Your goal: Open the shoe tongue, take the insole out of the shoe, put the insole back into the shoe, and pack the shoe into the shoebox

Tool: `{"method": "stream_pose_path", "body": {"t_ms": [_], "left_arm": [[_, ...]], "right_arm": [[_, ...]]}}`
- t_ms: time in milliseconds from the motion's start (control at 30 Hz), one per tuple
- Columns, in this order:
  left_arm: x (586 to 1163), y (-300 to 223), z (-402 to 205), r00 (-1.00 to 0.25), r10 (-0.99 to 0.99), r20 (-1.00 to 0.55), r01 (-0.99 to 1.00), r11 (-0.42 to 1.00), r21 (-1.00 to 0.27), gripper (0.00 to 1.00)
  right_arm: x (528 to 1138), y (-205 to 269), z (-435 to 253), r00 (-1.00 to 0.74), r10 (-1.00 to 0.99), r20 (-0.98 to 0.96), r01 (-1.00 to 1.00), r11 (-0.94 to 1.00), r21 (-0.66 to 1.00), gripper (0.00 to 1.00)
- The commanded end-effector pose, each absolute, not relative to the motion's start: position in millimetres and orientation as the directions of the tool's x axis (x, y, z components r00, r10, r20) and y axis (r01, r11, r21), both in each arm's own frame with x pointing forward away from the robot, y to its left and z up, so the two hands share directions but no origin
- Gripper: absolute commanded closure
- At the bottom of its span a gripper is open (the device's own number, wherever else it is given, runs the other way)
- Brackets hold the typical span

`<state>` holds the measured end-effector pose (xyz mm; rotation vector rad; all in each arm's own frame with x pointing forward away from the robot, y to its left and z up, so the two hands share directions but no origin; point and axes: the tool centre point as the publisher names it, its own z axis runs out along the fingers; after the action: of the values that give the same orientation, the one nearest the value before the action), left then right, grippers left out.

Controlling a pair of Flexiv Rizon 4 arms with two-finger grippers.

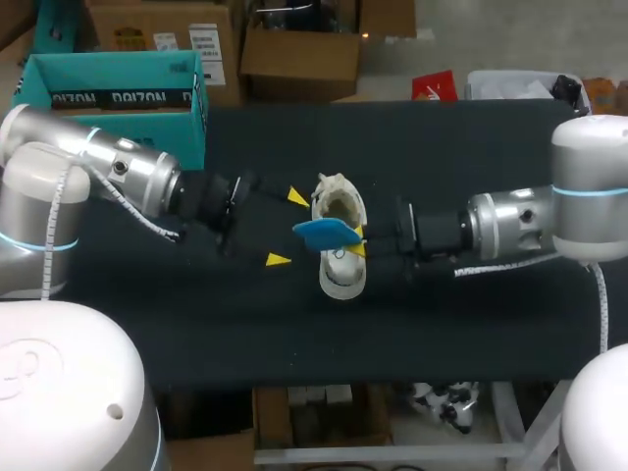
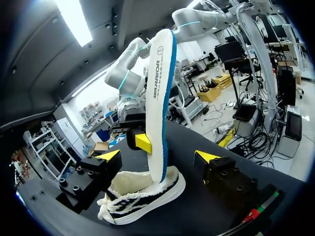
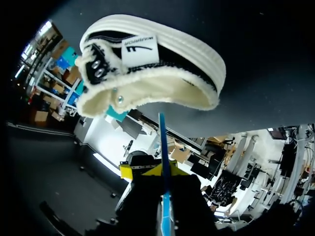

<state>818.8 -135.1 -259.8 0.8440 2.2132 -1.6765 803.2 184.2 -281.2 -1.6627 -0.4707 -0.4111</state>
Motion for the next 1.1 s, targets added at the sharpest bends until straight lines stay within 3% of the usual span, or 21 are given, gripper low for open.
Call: {"method": "stream_pose_path", "body": {"t_ms": [33, 467, 567, 600, 667, 800, 1100], "left_arm": [[815, -137, -267, -0.816, 0.171, -0.552, 0.577, 0.192, -0.794, 0.00], [825, -146, -284, -0.812, 0.143, -0.566, 0.583, 0.268, -0.767, 0.00], [827, -152, -287, -0.812, 0.144, -0.566, 0.582, 0.269, -0.767, 0.09], [827, -153, -288, -0.811, 0.145, -0.566, 0.583, 0.271, -0.766, 0.20], [829, -157, -288, -0.809, 0.149, -0.568, 0.586, 0.278, -0.761, 0.29], [831, -161, -289, -0.805, 0.161, -0.571, 0.591, 0.292, -0.752, 0.57], [842, -161, -298, -0.809, 0.150, -0.568, 0.584, 0.311, -0.750, 0.56]], "right_arm": [[802, 196, -290, 0.837, 0.029, 0.546, 0.544, -0.140, -0.827, 1.00], [815, 193, -299, 0.811, -0.055, 0.583, 0.560, -0.218, -0.800, 1.00], [816, 194, -299, 0.806, -0.062, 0.588, 0.563, -0.223, -0.796, 1.00], [816, 193, -300, 0.805, -0.063, 0.590, 0.566, -0.219, -0.795, 1.00], [816, 192, -300, 0.803, -0.070, 0.592, 0.567, -0.217, -0.794, 1.00], [815, 191, -301, 0.800, -0.076, 0.595, 0.571, -0.209, -0.794, 1.00], [813, 188, -301, 0.794, -0.079, 0.603, 0.584, -0.176, -0.792, 1.00]]}}
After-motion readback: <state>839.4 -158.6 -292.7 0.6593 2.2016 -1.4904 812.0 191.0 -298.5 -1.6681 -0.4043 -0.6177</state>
